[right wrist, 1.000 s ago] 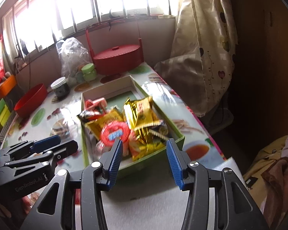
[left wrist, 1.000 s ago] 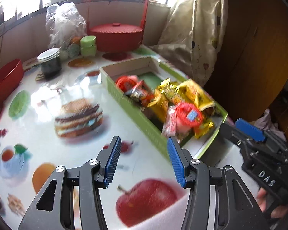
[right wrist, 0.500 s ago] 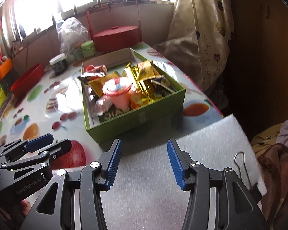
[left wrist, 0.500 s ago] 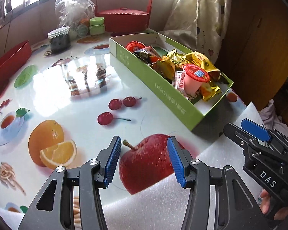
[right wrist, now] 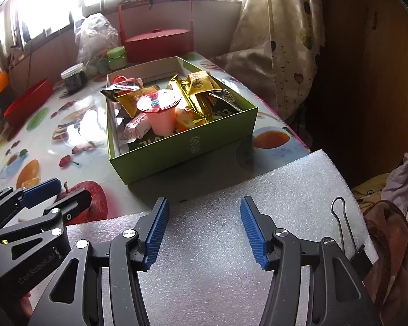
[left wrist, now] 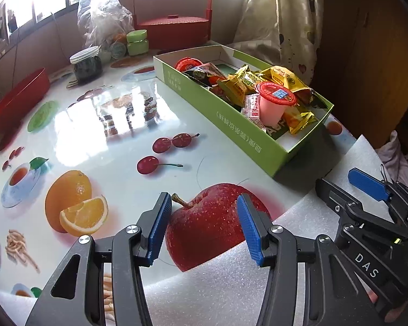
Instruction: Organize snacks
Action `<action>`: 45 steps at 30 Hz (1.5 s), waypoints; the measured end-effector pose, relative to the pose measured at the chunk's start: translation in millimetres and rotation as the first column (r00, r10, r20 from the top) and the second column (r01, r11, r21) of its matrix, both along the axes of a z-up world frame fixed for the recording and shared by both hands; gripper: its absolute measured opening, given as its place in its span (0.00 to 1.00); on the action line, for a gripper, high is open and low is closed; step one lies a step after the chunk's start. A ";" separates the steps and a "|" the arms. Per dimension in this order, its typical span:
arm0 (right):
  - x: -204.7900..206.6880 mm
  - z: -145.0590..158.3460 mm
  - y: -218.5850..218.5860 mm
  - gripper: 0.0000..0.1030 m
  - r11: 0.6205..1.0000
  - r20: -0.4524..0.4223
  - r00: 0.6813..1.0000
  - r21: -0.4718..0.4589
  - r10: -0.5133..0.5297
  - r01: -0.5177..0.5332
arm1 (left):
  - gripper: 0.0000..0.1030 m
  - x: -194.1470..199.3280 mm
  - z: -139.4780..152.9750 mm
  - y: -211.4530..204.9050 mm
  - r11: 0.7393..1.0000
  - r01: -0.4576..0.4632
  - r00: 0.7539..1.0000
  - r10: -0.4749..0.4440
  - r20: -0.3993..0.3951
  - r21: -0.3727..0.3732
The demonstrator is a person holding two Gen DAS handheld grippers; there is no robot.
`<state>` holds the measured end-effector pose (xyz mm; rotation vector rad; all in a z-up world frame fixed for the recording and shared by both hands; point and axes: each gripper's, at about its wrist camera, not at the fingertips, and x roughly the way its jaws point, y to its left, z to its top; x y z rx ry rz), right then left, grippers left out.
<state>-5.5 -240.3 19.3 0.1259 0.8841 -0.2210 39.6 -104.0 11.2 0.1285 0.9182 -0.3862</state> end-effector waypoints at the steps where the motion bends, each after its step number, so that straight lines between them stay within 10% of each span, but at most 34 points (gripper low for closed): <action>1: -0.1 0.0 0.3 0.53 1.000 0.002 1.000 0.001 -0.001 0.001 | 0.50 0.2 0.0 0.4 1.000 -0.002 1.000 0.002 0.001 0.000; 45: -2.5 -1.3 -1.6 0.53 1.000 0.016 1.000 -0.009 -0.022 0.022 | 0.50 -1.4 -1.2 0.2 1.000 -0.012 1.000 0.011 0.007 0.010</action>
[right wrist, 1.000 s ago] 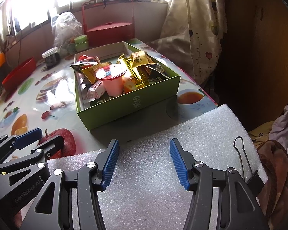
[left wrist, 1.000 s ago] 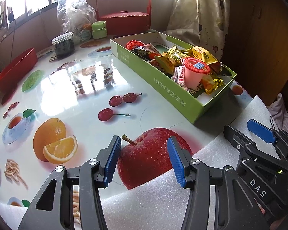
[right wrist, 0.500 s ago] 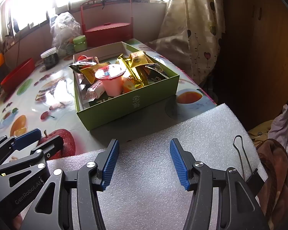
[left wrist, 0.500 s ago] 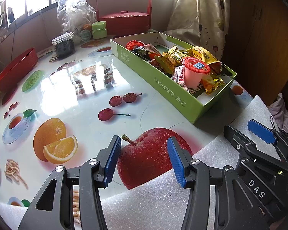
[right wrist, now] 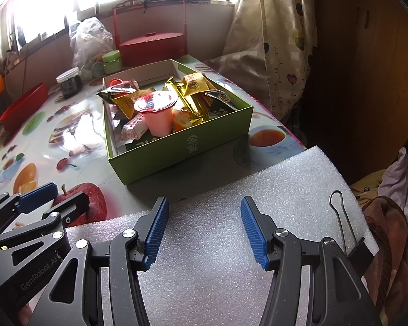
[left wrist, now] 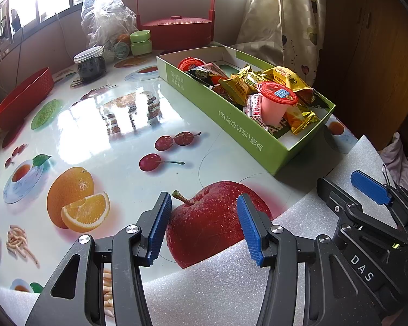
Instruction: Organize snacks
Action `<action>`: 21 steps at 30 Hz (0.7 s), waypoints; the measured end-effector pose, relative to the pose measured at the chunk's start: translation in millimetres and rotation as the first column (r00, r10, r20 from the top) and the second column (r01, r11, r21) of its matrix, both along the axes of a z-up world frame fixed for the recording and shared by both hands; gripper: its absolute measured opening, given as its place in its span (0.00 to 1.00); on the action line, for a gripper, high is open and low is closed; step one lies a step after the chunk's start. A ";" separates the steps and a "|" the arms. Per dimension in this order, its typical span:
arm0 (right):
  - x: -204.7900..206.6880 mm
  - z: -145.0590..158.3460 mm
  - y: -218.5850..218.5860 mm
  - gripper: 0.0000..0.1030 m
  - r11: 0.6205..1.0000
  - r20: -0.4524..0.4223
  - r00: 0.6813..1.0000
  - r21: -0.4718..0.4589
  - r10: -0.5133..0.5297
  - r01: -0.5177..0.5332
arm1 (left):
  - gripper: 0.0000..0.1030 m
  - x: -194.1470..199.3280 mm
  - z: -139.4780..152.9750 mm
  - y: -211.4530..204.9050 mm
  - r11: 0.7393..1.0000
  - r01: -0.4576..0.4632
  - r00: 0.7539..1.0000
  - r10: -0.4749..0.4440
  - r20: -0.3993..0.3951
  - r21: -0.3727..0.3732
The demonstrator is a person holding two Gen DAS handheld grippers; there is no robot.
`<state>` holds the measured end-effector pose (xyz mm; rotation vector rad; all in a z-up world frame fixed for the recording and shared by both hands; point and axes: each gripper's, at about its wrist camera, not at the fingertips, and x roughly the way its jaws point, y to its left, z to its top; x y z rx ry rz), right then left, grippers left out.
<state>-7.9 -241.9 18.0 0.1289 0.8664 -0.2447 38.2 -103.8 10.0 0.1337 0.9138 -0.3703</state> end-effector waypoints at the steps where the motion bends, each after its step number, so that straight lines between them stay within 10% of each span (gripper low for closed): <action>1: 0.0 -0.1 -0.2 0.53 1.000 0.000 1.000 0.000 0.000 0.000 | 0.50 0.1 -0.1 0.0 1.000 0.000 1.000 0.000 0.000 0.000; 21: -0.6 -0.1 -0.5 0.53 1.000 0.001 1.000 0.000 0.000 0.000 | 0.50 0.0 -0.2 0.4 1.000 0.000 1.000 0.000 0.001 -0.001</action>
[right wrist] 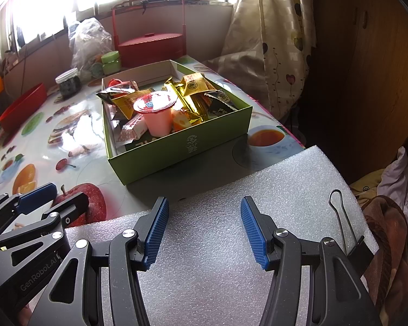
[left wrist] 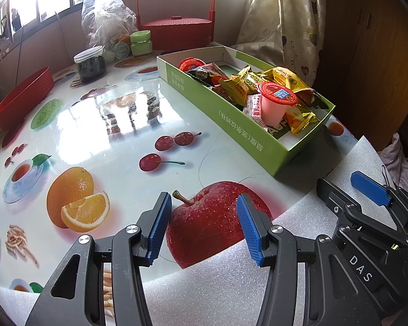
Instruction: Organize snacks
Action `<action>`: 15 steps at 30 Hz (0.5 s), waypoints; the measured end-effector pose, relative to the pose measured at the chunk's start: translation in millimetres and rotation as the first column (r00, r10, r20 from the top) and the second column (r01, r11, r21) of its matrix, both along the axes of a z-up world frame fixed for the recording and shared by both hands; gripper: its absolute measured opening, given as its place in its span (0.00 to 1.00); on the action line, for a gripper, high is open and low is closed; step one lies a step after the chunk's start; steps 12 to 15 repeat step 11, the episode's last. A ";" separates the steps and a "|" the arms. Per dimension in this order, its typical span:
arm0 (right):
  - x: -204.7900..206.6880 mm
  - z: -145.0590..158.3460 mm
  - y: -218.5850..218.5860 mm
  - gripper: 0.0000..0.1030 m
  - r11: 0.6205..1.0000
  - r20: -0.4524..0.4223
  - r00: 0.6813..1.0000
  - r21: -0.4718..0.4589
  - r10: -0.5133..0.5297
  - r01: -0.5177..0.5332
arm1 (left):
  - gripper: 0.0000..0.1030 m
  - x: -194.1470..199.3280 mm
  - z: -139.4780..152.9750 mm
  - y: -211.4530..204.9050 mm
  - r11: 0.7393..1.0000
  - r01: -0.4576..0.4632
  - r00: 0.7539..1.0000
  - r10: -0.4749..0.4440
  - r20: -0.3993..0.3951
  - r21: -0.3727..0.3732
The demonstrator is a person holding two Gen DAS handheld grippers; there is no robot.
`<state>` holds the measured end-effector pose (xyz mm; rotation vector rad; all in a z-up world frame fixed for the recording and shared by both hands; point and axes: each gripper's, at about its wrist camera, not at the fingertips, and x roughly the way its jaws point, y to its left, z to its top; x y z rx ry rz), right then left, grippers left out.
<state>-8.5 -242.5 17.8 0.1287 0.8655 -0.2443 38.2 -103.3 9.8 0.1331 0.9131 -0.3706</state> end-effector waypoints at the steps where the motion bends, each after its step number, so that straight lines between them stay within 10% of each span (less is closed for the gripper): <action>1: 0.1 -0.1 -1.0 0.53 1.000 0.000 1.000 0.001 0.000 0.000 | 0.50 0.1 -0.1 0.0 1.000 0.000 1.000 0.000 0.000 0.000; 15: 0.1 -0.1 0.1 0.53 1.000 0.001 1.000 -0.001 0.000 0.000 | 0.50 0.1 -0.3 0.2 1.000 0.000 1.000 0.000 0.000 -0.004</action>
